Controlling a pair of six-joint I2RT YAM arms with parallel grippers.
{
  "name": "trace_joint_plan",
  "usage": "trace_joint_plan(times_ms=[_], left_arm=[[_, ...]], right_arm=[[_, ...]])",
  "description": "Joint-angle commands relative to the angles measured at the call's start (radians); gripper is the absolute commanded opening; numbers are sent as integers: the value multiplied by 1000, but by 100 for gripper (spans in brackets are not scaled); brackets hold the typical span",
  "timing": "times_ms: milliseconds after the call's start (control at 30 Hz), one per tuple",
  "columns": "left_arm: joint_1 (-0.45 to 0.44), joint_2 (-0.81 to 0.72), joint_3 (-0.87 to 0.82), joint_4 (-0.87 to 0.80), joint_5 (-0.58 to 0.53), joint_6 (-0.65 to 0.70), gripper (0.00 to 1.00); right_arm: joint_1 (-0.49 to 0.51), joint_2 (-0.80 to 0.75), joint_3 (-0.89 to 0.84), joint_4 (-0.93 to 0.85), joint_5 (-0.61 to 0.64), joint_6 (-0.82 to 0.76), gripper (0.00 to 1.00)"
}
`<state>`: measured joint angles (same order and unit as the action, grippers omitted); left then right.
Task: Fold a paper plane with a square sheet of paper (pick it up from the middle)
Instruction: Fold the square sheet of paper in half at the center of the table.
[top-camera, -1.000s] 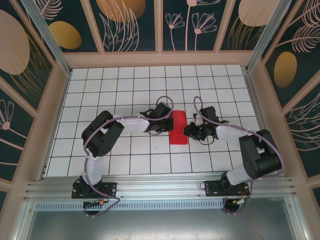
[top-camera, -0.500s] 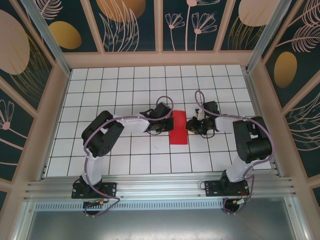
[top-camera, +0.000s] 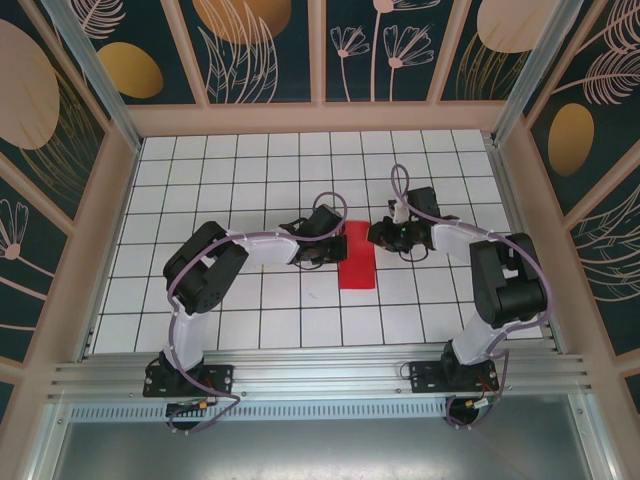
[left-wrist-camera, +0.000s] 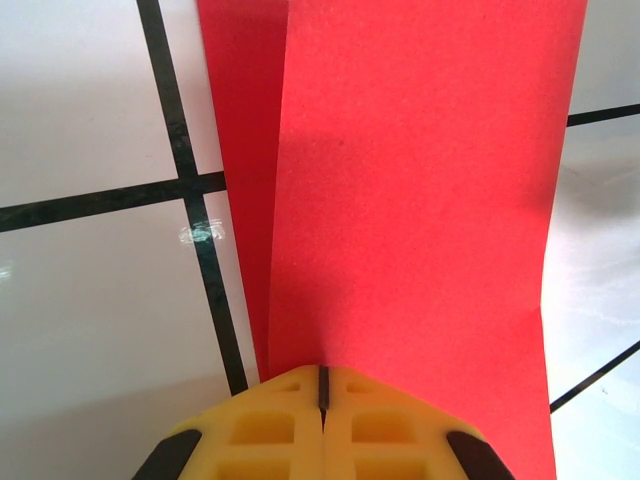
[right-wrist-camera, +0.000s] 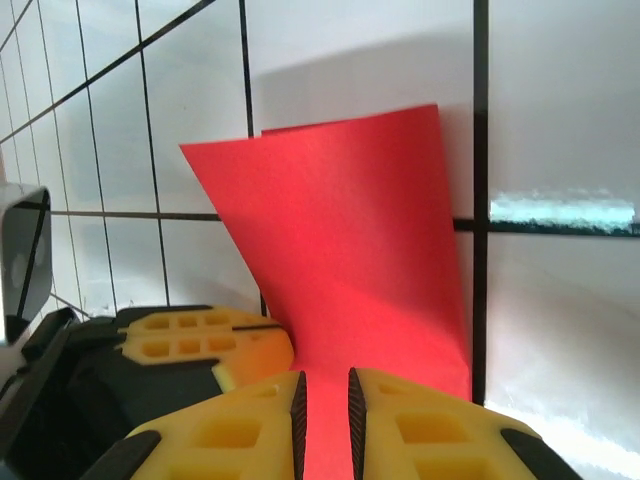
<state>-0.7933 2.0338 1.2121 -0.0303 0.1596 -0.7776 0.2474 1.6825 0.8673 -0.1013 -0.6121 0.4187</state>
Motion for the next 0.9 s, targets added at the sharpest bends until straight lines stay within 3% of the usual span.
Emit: trace_joint_plan(times_ms=[0,167,500,867], left_arm=[[-4,60,-11,-100,-5,21,0],[-4,57,-18,-100,-6,23,0],[-4,51,-29,-106,-15,23,0],[-4,51,-28,-106,-15,22,0]], right_arm=[[-7,78,19,1,-11,-30,22],[-8,156,2,2,54,-29,20],[-7,54,109,-72,21,-32,21],[5,181,164,-69,39,-41,21]])
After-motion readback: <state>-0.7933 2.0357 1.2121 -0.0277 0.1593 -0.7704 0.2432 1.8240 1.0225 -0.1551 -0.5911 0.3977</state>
